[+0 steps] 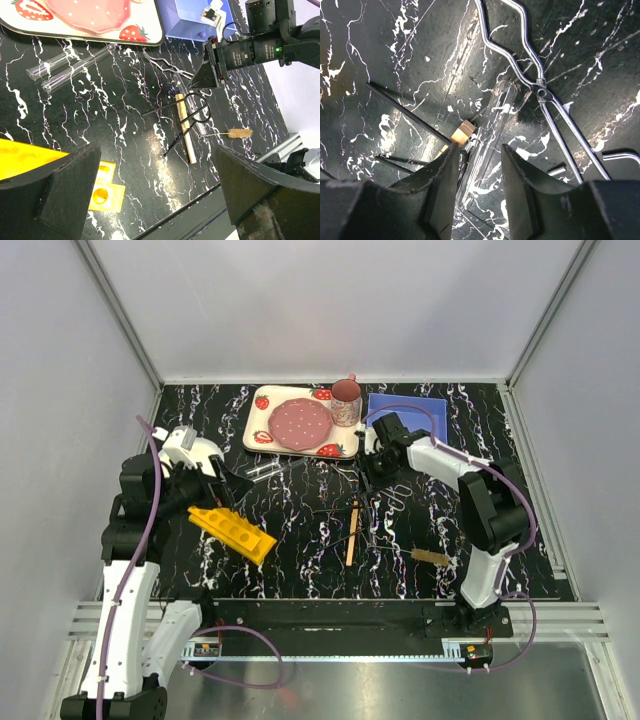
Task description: Organize the chemistry lab equipment
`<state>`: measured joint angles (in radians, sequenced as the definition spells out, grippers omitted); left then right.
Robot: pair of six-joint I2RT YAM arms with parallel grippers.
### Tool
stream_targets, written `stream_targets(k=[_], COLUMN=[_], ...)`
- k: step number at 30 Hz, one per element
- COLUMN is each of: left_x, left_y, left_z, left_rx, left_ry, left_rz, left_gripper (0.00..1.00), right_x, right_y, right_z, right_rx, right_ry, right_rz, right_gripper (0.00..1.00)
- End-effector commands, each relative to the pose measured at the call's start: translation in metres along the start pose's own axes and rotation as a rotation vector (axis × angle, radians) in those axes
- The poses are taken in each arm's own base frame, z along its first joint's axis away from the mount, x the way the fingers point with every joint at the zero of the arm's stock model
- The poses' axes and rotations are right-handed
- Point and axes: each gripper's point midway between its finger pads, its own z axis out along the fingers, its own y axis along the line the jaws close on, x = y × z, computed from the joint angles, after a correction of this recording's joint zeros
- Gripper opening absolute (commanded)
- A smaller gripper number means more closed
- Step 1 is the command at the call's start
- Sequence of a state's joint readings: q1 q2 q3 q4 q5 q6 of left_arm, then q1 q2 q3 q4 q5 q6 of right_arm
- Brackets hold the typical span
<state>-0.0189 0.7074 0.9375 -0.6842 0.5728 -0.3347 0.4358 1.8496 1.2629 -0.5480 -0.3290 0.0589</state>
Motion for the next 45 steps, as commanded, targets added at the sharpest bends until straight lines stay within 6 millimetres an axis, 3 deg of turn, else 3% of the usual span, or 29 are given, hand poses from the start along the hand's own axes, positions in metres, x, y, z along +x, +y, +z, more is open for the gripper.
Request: stream_targets(k=[1,9,20,30,37,45], left_x=[-0.004,-0.001,0.002,0.004,0.001,-0.006], left_y=[-0.007,-0.009,-0.012,-0.024,-0.04,-0.069], left_z=[0.002,0.001,0.001,0.01,0.015,0.032], left_rx=[0.043,0.057,0.069,0.152,0.235,0.346], left_ry=[-0.025,-0.019,-0.013,0.004,-0.009,-0.042], left_rz=[0.018,0.015,0.003,-0.096,-0.147,-0.219], left_gripper=[0.99,0.99,0.99,0.99,0.99,0.99], right_x=[-0.014,-0.008,0.0,-0.002,-0.027,-0.063], right_y=[-0.005,-0.013,-0.034,-0.02,-0.011,-0.002], right_z=[0.005,0.02,0.019,0.017,-0.013,-0.085], right_rx=[0.073,0.155,0.258,0.196,0.176,0.008], right_ry=[-0.009,0.042,0.054,0.045,-0.065,-0.288], right_rz=[-0.014,-0.058,-0.083,-0.057,-0.064,0.045], right_gripper=[0.46,0.45,0.4,0.3,0.21,0.21])
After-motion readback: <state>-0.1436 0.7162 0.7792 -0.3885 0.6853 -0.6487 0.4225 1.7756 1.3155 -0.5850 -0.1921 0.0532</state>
